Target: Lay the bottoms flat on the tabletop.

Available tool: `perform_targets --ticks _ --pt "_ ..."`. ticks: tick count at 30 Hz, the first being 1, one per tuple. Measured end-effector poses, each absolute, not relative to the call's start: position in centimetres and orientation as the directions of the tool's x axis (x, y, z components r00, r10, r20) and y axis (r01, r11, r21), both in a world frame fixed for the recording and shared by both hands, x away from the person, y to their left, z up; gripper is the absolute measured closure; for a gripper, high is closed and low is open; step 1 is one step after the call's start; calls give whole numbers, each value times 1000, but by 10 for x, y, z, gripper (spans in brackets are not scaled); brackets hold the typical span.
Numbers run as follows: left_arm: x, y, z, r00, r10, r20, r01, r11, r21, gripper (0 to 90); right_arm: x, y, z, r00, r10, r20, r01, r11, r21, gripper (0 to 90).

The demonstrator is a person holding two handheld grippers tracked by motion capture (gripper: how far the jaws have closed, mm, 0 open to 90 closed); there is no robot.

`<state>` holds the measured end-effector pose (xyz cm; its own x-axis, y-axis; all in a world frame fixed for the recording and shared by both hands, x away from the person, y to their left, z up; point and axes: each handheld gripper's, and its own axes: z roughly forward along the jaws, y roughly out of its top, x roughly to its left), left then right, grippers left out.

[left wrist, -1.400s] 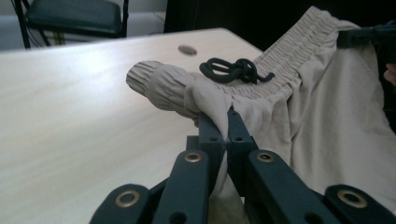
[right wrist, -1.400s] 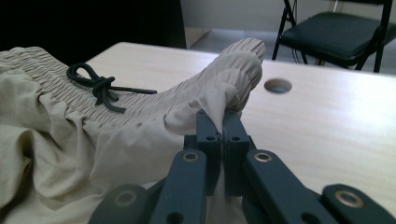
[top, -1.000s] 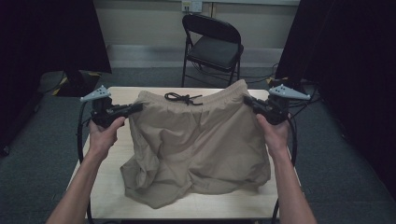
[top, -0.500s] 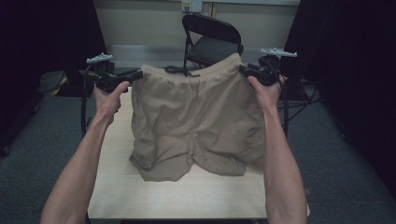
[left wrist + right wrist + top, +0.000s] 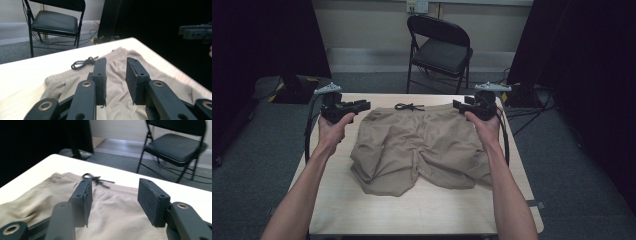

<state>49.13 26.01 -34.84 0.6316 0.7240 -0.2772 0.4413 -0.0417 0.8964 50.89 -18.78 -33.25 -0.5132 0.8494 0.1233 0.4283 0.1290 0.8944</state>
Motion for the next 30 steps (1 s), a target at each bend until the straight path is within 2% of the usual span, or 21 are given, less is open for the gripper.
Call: perform_targets --ticks 5,9,19,21,25,30 --pt "473 258 -357 662 700 -267 440 -74 895 756 487 -179 -346 -573 807 146 423 138 895 407" --pt "455 258 -366 678 684 -269 445 -91 891 806 468 -174 -357 -605 781 157 418 143 897 407" --pt "417 260 -399 694 654 -300 474 -103 874 788 431 -150 -397 -663 729 169 438 195 877 408" --pt "404 257 -412 704 652 -281 486 -154 860 763 420 -141 -409 -680 713 171 447 218 868 420" --pt "389 254 -431 703 655 -277 504 -184 844 754 410 -130 -420 -704 693 159 440 250 863 477" --pt "381 255 -451 702 643 -305 543 -206 814 734 401 -112 -431 -738 653 172 443 276 853 541"
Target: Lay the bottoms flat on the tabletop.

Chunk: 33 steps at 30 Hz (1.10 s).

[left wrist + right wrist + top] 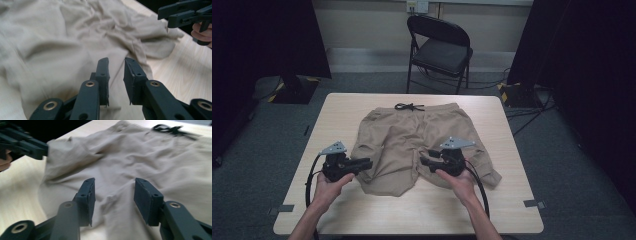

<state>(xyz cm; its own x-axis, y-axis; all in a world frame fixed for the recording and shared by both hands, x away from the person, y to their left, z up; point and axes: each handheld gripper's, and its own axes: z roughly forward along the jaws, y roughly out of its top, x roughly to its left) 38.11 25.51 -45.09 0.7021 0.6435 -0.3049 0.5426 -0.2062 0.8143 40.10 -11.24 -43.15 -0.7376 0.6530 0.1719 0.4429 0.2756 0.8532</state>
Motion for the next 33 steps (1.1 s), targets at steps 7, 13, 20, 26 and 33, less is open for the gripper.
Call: perform_targets --ticks 7,13,20,26,33 --pt "375 254 -472 687 651 -322 571 -210 794 703 391 -68 -453 -786 582 208 459 325 827 601" --pt "381 258 -485 640 709 -297 600 -219 770 660 377 -36 -479 -820 519 240 474 381 794 489" --pt "388 267 -494 600 741 -301 619 -192 762 713 367 -13 -497 -845 483 231 462 439 770 407" --pt "389 271 -496 588 742 -321 628 -169 760 721 365 -7 -500 -854 484 190 436 466 770 460" --pt "388 276 -494 578 744 -336 625 -139 768 697 367 -5 -500 -862 483 155 413 490 767 757"
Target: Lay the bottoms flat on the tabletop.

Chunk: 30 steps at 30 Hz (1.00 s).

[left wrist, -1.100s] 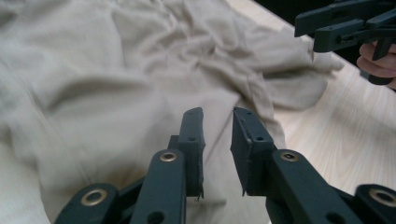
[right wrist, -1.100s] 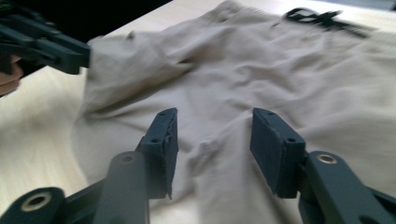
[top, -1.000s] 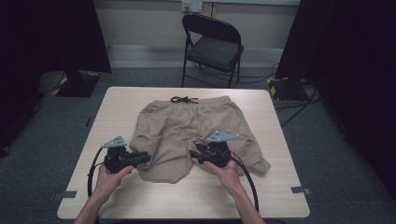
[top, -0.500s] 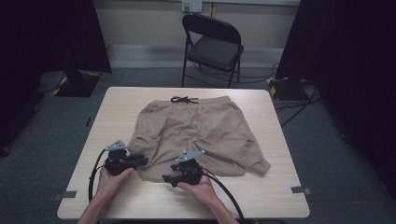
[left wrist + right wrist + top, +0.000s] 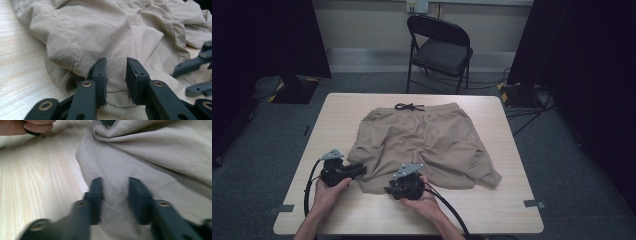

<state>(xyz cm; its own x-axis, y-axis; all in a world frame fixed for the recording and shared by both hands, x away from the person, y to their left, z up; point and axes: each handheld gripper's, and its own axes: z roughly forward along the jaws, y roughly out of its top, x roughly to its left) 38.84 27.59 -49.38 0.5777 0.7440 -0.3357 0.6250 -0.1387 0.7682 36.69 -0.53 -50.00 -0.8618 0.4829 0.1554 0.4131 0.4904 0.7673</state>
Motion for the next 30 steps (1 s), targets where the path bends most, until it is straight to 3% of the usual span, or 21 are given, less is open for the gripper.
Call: perform_targets --ticks 3,5,7,11,21,30 --pt "388 279 -493 569 753 -331 621 -130 773 689 369 -6 -500 -859 480 179 428 482 764 885" --pt "388 281 -492 572 752 -327 616 -131 777 702 370 -9 -500 -855 476 208 444 464 766 895" --pt "387 283 -491 591 739 -324 597 -130 792 814 370 -12 -497 -853 472 223 449 446 774 898" --pt "386 291 -487 571 747 -341 586 -78 807 900 375 -30 -482 -839 491 233 450 387 805 900" --pt "387 291 -487 564 749 -348 592 -74 802 873 418 -100 -451 -724 639 259 491 214 845 900" --pt "387 289 -489 565 747 -350 599 -79 797 857 453 -144 -481 -571 792 215 606 230 762 900"
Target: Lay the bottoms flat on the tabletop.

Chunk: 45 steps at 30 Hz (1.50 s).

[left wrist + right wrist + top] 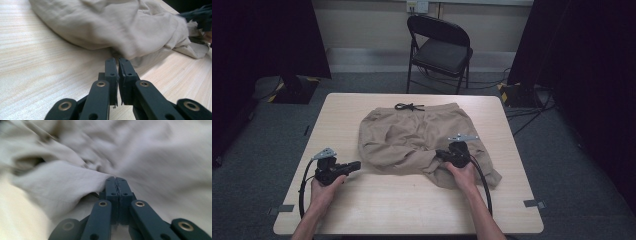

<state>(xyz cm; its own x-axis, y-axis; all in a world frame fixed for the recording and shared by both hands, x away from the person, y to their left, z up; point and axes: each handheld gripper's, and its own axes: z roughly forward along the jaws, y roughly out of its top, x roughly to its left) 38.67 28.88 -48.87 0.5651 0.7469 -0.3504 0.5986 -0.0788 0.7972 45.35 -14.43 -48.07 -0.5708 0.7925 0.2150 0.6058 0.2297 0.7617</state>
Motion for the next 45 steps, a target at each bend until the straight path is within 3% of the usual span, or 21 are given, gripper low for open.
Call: perform_targets --ticks 4,11,16,18,21,26,30,33,37,40,45 --pt "386 284 -489 580 734 -354 600 -91 795 815 451 -153 -497 -527 816 236 644 203 738 888" --pt "389 272 -489 607 713 -350 596 -118 794 676 434 -147 -466 -598 765 241 542 164 824 613" --pt "395 268 -487 591 725 -353 603 -106 791 574 425 -137 -451 -648 719 251 506 160 848 561" --pt "399 264 -484 599 724 -342 603 -127 787 616 419 -117 -451 -710 663 238 488 220 845 521" --pt "403 262 -477 623 696 -358 581 -106 807 804 415 -93 -458 -755 613 232 482 279 831 452" --pt "411 255 -467 621 678 -393 574 -53 817 868 414 -64 -471 -794 568 214 476 364 800 374" --pt "418 252 -466 607 687 -400 575 -32 818 868 416 -54 -483 -792 576 202 482 388 785 386" --pt "425 249 -468 596 691 -409 585 -25 811 865 417 -49 -490 -790 584 187 485 409 773 448" --pt "432 245 -470 587 693 -419 593 -15 805 862 417 -47 -496 -794 582 177 487 433 758 615" --pt "433 244 -473 583 695 -421 600 -20 800 861 414 -45 -497 -823 538 184 470 461 752 863" --pt "425 248 -470 587 701 -404 591 -31 806 859 398 -44 -483 -864 450 226 435 441 785 896"
